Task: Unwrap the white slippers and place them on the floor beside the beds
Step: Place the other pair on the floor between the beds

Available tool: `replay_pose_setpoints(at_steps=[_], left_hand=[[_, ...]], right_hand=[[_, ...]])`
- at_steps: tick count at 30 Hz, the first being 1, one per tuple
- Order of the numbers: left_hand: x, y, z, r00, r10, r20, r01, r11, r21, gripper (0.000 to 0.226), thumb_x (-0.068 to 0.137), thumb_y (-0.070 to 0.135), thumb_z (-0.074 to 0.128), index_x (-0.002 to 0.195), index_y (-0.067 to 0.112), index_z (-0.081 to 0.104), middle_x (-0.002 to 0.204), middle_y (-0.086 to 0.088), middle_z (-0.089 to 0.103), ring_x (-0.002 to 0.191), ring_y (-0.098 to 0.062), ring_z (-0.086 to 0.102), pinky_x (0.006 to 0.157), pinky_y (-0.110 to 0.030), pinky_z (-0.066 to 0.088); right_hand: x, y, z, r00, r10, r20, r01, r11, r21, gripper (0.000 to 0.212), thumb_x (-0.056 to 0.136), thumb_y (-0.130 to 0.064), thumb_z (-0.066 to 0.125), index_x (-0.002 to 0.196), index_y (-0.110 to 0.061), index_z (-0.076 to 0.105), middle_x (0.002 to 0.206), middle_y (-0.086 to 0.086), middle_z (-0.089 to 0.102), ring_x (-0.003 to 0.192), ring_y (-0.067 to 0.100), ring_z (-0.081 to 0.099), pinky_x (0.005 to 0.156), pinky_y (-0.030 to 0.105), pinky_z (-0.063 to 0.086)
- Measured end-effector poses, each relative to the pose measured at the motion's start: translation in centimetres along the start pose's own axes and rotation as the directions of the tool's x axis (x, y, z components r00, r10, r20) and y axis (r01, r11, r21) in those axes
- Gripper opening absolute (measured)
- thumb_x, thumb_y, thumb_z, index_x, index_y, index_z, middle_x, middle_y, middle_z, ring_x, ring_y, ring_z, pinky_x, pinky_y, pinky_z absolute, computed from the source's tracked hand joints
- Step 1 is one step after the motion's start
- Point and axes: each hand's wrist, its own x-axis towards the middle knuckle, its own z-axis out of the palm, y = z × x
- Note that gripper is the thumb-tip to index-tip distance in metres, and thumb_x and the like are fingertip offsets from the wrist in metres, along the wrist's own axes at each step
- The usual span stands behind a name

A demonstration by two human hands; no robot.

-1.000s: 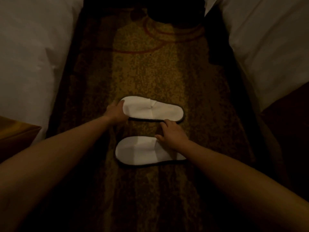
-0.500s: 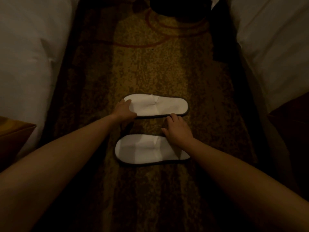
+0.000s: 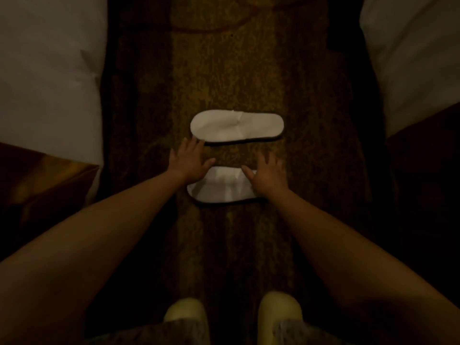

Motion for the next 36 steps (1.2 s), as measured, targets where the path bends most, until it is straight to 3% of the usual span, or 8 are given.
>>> replay_pose_setpoints(at_steps=[6, 14, 21, 29, 36], left_hand=[[-9.8, 2.5, -3.3, 0.988, -0.004, 0.155, -0.005, 0.998, 0.06, 0.073, 0.091, 0.059, 0.027, 0.15, 0.025, 0.0, 0.16, -0.002, -0.008, 0.147, -0.023, -0.01, 0.116, -0.053, -0.001], [-22.8, 9.6, -12.1, 0.921, 0.009, 0.389, -0.083, 0.981, 0.173, 0.073, 0.09, 0.064, 0.02, 0.149, 0.027, -0.003, 0.16, -0.003, -0.011, 0.146, -0.026, -0.015, 0.113, -0.059, -0.007], [-35.0, 16.2, -21.9, 0.905, -0.023, 0.425, -0.035, 0.991, 0.127, 0.073, 0.091, 0.062, 0.022, 0.149, 0.026, -0.002, 0.16, -0.002, -0.011, 0.146, -0.025, -0.013, 0.115, -0.059, -0.005], [-44.2, 22.0, -29.8, 0.92, 0.158, 0.36, -0.278, 0.907, 0.315, 0.071, 0.092, 0.06, 0.023, 0.15, 0.026, 0.001, 0.16, -0.005, -0.007, 0.147, -0.027, -0.01, 0.114, -0.061, -0.003], [-49.9, 27.2, -32.9, 0.86, 0.353, 0.369, -0.486, 0.787, 0.38, 0.068, 0.093, 0.058, 0.025, 0.149, 0.027, 0.002, 0.16, -0.004, -0.005, 0.147, -0.027, -0.008, 0.115, -0.059, 0.002]], right_hand=[[-10.4, 0.0, -3.5, 0.985, 0.097, 0.14, -0.09, 0.994, -0.057, 0.072, 0.09, -0.062, 0.028, 0.148, -0.023, 0.012, 0.158, 0.014, 0.006, 0.142, 0.038, 0.009, 0.116, 0.053, 0.007], [-21.9, -0.8, -16.8, 0.959, 0.209, 0.194, -0.22, 0.975, 0.037, 0.075, 0.088, -0.065, 0.026, 0.148, -0.021, 0.013, 0.158, 0.014, 0.007, 0.142, 0.038, 0.008, 0.114, 0.057, 0.008], [-33.4, -2.3, -28.0, 0.94, 0.25, 0.232, -0.28, 0.954, 0.109, 0.075, 0.088, -0.066, 0.023, 0.148, -0.022, 0.009, 0.158, 0.012, 0.007, 0.141, 0.038, 0.013, 0.111, 0.058, 0.015], [-44.2, -3.2, -36.8, 0.97, 0.218, 0.109, -0.233, 0.96, 0.155, 0.073, 0.089, -0.065, 0.024, 0.148, -0.022, 0.012, 0.158, 0.012, 0.01, 0.141, 0.037, 0.015, 0.112, 0.056, 0.016], [-53.6, -2.0, -38.8, 0.916, 0.401, -0.004, -0.383, 0.877, 0.29, 0.074, 0.089, -0.065, 0.024, 0.148, -0.021, 0.011, 0.157, 0.012, 0.013, 0.141, 0.036, 0.017, 0.113, 0.053, 0.018]])
